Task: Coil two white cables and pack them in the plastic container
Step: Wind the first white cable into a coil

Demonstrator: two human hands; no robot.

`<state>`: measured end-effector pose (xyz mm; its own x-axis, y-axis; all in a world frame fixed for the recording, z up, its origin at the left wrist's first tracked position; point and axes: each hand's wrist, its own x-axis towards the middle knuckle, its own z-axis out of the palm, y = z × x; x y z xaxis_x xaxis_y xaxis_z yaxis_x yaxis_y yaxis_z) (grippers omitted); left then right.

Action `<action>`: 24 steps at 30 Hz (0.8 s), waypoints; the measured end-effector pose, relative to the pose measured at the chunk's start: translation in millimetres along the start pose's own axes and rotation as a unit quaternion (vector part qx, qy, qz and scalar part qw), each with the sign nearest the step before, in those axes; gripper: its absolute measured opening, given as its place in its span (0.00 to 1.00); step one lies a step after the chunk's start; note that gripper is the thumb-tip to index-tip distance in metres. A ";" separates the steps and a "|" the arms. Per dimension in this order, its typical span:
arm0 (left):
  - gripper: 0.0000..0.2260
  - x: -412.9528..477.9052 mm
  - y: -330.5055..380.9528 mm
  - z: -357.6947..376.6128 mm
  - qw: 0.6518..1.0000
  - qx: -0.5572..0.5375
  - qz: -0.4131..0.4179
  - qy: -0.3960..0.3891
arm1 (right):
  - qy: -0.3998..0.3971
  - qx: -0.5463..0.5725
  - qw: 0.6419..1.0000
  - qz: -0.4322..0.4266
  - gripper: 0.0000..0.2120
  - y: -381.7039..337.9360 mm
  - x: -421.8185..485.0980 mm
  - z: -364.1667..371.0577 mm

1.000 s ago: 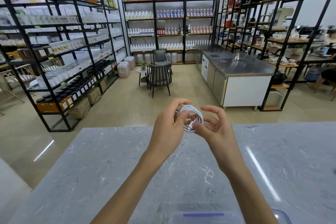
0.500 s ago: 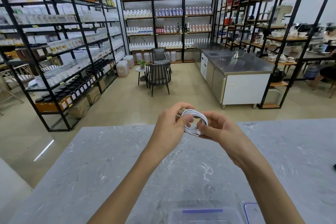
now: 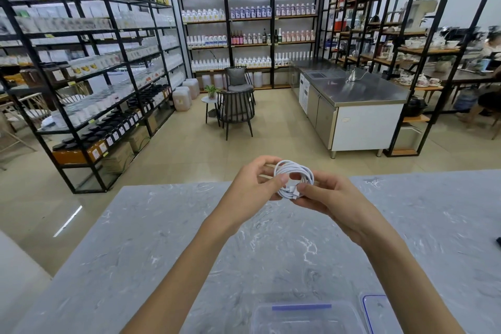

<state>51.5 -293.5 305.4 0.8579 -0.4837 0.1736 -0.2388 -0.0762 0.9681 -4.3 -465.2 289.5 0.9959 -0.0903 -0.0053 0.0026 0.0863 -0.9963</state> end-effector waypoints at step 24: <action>0.23 -0.8 -22.2 8.2 0.999 0.008 -0.006 0.038 | 0.037 -0.005 0.998 -0.054 0.11 18.4 2.7 3.4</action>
<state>52.3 -298.5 282.3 0.8924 -0.4152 0.1765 -0.2357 -0.0954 0.9671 -1.3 -460.5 271.5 0.9807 -0.1707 0.0959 0.1080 0.0633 -0.9921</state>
